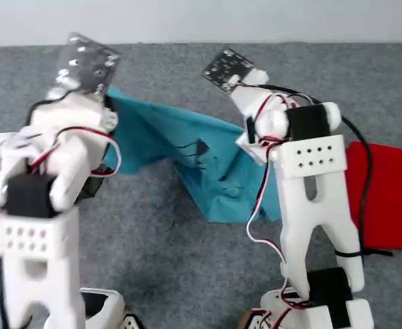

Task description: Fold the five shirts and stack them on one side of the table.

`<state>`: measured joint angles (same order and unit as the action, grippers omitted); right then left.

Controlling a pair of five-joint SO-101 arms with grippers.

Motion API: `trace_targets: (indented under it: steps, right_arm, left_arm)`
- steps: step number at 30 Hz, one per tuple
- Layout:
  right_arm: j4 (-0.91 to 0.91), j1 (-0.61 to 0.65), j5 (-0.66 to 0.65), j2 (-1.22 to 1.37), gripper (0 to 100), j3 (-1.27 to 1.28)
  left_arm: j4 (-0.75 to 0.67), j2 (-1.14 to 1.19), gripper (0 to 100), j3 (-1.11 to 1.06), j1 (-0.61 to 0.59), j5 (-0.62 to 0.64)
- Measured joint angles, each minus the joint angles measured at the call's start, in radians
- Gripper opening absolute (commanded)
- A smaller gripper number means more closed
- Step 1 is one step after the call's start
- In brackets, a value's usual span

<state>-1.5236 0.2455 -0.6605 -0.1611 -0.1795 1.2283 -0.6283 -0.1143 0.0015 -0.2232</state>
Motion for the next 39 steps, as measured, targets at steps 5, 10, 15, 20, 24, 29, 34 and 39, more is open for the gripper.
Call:
trace_targets:
  steps: [5, 10, 15, 20, 24, 29, 34, 39]
  right_arm:
    - [0.054, 0.048, 0.006, 0.098, 8.0, 0.0]
    - [0.037, 0.043, 0.137, 0.147, 16.9, 0.0]
    - [-0.071, 0.068, 0.173, 0.147, 16.5, 0.0]
    - [-0.117, 0.16, 0.172, 0.147, 16.5, 0.0]
    - [-0.115, 0.261, 0.172, 0.164, 16.1, 0.0]
    - [-0.115, 0.359, 0.173, 0.256, 15.5, 0.0]
    - [-0.091, 0.443, 0.172, 0.322, 15.8, 0.0]
    - [-0.029, 0.505, 0.172, 0.367, 15.8, 0.0]
  left_arm:
    - [-0.017, -0.098, 1, 0.0, -0.052, -0.078]
    - [-0.014, -0.126, 1, 0.0, -0.189, -0.158]
    - [0.003, -0.132, 1, -0.078, -0.269, -0.21]
    - [0.003, -0.132, 1, -0.229, -0.275, -0.232]
    - [0.003, -0.132, 1, -0.339, -0.275, -0.232]
    - [0.003, -0.132, 1, -0.451, -0.325, -0.232]
    - [-0.018, -0.132, 3, -0.512, -0.468, -0.233]
    - [-0.018, -0.132, 14, -0.546, -0.595, -0.278]
